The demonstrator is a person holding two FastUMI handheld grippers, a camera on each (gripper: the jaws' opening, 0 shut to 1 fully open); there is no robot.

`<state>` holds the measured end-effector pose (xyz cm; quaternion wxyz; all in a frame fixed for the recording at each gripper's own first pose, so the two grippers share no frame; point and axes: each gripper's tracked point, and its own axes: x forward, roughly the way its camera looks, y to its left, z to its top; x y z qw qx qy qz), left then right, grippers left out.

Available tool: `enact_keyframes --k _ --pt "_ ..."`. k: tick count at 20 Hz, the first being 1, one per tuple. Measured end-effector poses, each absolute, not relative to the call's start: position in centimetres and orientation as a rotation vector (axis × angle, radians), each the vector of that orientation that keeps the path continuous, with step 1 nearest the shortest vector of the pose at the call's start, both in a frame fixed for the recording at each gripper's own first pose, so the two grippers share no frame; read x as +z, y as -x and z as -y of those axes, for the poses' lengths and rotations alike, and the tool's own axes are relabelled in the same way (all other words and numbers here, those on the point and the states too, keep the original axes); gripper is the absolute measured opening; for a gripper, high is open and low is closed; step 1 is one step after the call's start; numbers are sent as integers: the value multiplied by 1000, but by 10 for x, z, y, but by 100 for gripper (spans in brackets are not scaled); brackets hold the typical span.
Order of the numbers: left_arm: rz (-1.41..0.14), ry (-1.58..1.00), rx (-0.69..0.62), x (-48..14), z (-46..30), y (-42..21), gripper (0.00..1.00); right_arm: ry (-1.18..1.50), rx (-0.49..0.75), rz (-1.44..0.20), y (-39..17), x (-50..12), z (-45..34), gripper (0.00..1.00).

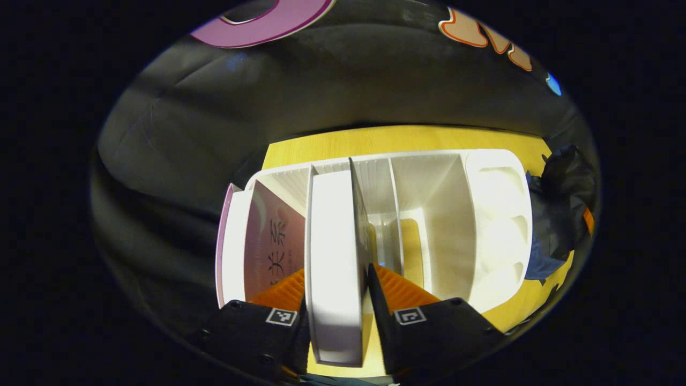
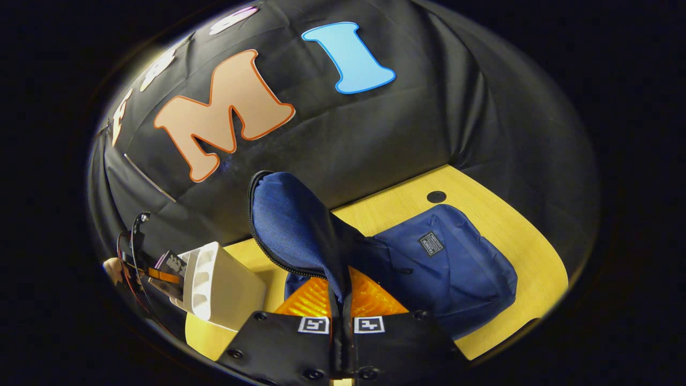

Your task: Open the schoolbag, grab two books from the bookshelf and put them into the schoolbag.

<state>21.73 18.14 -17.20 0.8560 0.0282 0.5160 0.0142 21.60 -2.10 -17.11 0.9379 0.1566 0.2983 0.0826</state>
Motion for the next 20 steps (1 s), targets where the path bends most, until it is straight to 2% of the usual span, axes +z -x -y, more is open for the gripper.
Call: enact_keyframes --k 1,3,4,5,11,19,20 --pt "-1083 -34 6 -170 -174 -216 49 -320 168 -610 -215 -171 21 1" --pt "-1104 -43 2 -170 -172 -214 38 -319 168 -611 -215 -171 21 3" --pt "-1104 -44 0 -171 -172 -215 38 -318 168 -611 -216 -172 21 5" --pt "-1109 -45 2 -170 -172 -214 37 -319 168 -612 -215 -172 21 1" --pt "-1104 -52 10 -163 -173 -210 37 -325 161 -613 -216 -172 22 3" --pt "-969 -58 -68 -121 -170 -213 35 -320 156 -617 -216 -171 23 1" --pt "-953 -42 -66 -115 -173 -213 35 -319 156 -617 -217 -170 23 3"
